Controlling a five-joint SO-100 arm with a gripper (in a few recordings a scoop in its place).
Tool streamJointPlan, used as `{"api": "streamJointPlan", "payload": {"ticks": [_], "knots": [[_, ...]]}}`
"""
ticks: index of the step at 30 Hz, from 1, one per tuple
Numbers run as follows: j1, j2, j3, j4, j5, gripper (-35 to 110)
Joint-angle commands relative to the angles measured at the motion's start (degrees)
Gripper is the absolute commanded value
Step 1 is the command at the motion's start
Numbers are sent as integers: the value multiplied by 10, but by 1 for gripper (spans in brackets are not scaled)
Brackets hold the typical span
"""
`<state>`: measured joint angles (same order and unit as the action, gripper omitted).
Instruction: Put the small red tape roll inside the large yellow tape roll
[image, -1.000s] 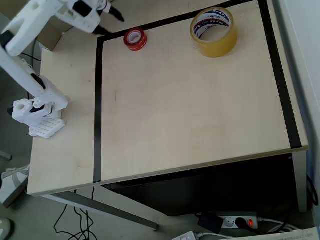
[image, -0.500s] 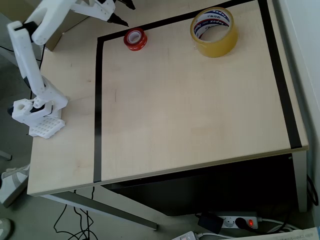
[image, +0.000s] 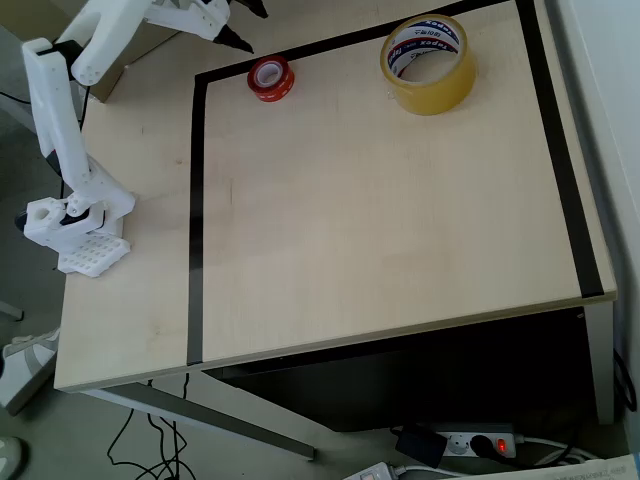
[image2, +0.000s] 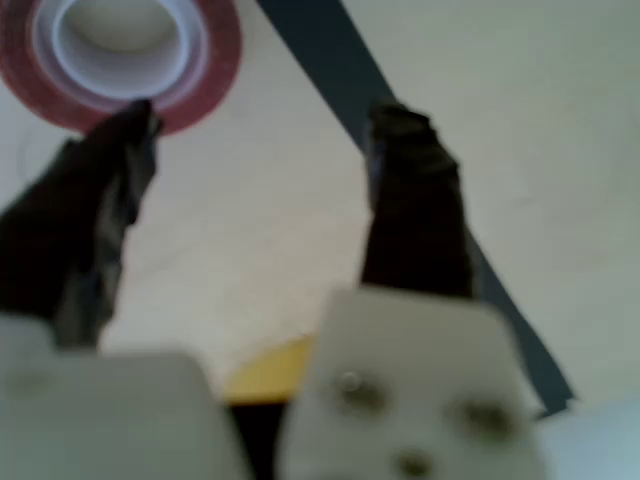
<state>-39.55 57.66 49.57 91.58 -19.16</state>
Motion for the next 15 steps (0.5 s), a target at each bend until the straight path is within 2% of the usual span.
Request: {"api": "streamJointPlan", "payload": {"ticks": [1,15], "knots": [[5,28,18,5,7,22],[6,17,105,-56,10,22]]}}
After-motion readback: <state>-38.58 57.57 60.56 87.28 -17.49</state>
